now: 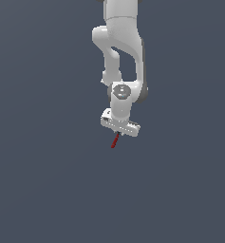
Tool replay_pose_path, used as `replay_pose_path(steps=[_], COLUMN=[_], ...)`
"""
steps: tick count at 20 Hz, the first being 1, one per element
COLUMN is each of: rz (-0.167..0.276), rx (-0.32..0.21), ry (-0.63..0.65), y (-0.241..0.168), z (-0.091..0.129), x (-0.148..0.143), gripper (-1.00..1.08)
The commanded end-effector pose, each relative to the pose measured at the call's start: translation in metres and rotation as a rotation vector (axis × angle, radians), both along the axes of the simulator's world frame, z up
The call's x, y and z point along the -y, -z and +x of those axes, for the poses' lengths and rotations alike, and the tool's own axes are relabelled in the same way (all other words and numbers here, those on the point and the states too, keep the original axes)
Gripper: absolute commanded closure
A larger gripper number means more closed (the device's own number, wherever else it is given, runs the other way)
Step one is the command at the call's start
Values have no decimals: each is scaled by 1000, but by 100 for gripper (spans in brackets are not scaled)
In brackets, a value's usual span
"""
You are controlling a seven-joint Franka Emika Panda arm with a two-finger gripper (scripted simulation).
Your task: Pick up the object and move it to a goal position.
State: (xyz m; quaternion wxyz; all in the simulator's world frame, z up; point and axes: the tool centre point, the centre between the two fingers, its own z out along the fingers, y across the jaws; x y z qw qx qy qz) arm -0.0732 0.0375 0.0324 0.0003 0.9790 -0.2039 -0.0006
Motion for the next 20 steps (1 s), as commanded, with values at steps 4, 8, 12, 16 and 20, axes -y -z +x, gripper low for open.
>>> replay_pose_path(steps=[4,8,12,16,20], rz=[0,0,-1,-1,-1], rx=[1,1,1,1,1], ry=[0,0,0,0,0], y=[-26,-50,-73,-94,-113], z=[29,54,81,105,127], x=[4,8,12,15,18], gripper=[108,108,108,108,108])
